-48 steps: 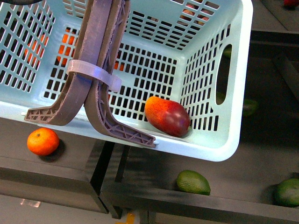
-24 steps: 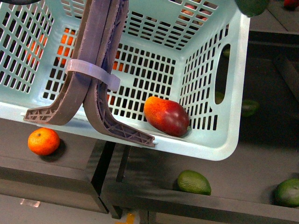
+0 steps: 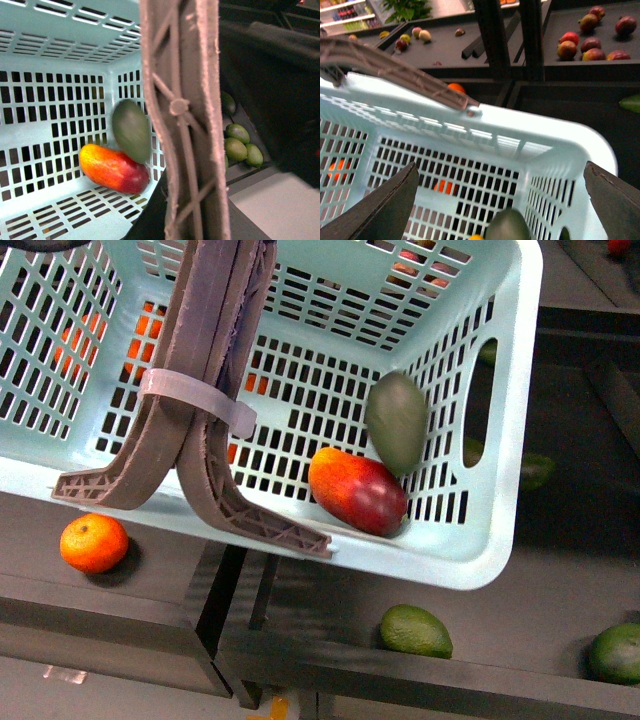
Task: Pick mango and avocado into basket
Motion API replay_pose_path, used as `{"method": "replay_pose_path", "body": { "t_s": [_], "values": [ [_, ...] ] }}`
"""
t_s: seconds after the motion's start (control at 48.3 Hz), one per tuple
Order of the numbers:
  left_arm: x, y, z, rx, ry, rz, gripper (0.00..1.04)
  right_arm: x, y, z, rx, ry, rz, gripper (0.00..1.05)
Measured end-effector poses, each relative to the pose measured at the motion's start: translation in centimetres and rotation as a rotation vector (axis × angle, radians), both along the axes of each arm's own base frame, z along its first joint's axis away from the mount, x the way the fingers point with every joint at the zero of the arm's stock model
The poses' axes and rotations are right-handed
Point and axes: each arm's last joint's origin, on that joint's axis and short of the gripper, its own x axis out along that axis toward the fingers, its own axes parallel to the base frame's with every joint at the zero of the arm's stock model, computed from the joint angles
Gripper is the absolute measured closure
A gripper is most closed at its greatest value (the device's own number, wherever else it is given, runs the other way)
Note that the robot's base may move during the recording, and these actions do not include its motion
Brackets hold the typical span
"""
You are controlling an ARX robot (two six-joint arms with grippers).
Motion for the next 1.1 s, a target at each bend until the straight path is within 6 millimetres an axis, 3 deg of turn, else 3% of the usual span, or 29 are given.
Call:
{"method": "replay_pose_path", "body": {
  "t_s": [0.145, 0.269, 0.393, 0.6, 0.683, 0.849, 0.932, 1.097],
  "values": [
    [0.0, 0.0, 0.0, -0.003, 0.003, 0.002, 0.99, -2.3, -2.9, 2.1, 0.032, -0.079, -0.106, 0.08],
    [0.0, 0.0, 0.0, -0.001, 0.001, 0.004, 0.99, -6.9, -7.0, 3.0, 0.071, -0.141, -0.26, 0.08],
    [0.0, 0.0, 0.0, -0.001, 0.002, 0.003, 0.99, -11.5, -9.7, 1.1, 0.073, -0.118, -0.348, 0.08],
    [0.0, 0.0, 0.0, -0.002, 0.002, 0.001, 0.99, -16.6, -11.9, -3.6, 0.034, -0.051, -0.446, 0.08],
    [0.0, 0.0, 0.0, -0.002, 0.002, 0.001, 0.99, -17.7, -12.3, -5.0, 0.032, -0.04, -0.471, 0.08],
    [0.0, 0.0, 0.0, -0.002, 0.002, 0.001, 0.99, -18.0, -12.5, -4.8, 0.04, -0.066, -0.478, 0.08],
    [0.0, 0.0, 0.0, -0.002, 0.002, 0.002, 0.99, -18.1, -12.5, -4.8, -0.058, -0.193, -0.326, 0.23],
    [0.0, 0.0, 0.0, -0.002, 0.002, 0.001, 0.99, -18.6, -12.5, -5.2, -0.175, -0.252, -0.291, 0.52]
  ]
}}
